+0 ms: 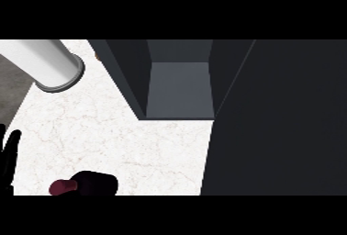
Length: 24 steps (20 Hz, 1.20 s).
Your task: Pick up the wine, place it into the cabinet and close the cabinet
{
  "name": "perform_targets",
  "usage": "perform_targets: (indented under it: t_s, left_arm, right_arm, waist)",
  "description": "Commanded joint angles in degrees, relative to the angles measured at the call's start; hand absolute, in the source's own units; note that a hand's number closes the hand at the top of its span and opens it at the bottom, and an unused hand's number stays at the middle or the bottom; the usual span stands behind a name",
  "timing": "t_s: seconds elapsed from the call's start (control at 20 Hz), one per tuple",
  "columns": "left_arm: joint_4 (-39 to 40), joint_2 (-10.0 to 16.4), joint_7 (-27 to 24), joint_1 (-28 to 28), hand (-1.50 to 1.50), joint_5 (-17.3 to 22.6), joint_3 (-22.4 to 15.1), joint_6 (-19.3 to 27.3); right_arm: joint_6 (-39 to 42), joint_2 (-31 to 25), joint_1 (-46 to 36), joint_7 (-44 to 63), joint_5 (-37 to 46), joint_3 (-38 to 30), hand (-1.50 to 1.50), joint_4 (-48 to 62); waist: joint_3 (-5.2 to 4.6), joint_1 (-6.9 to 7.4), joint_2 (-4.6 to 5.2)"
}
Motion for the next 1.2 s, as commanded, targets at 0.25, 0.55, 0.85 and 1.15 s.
perform_targets:
  t_s: [0.25, 0.55, 0.85, 1.15]
  left_arm:
    - [7.14, -3.97, -12.91, 6.23, -1.50, 0.74, -2.40, -1.16]
    - [10.41, -4.58, -18.20, 11.41, -1.50, 4.58, -0.82, -3.76]
    - [13.61, -4.88, -21.94, 12.80, -1.50, 9.79, 3.81, -6.18]
    - [21.30, -6.48, -35.05, 19.05, -1.50, 14.81, 4.96, -11.05]
  right_arm:
    - [-2.22, -0.72, -6.86, 6.90, -4.01, -2.82, -1.50, -3.51]
    - [-1.27, 1.12, -1.19, 5.42, -2.53, -0.14, -1.50, -7.55]
    - [-3.56, -1.28, -9.41, 12.70, -2.53, -1.85, -1.50, -7.51]
    - [-4.25, -1.23, -10.55, 13.22, -2.13, -2.15, -1.50, -6.78]
  waist:
    - [-0.08, 0.14, 0.06]
    - [-0.06, 0.09, 0.02]
    - [-0.09, -0.02, -0.07]
    - [-0.11, 0.15, -0.14]
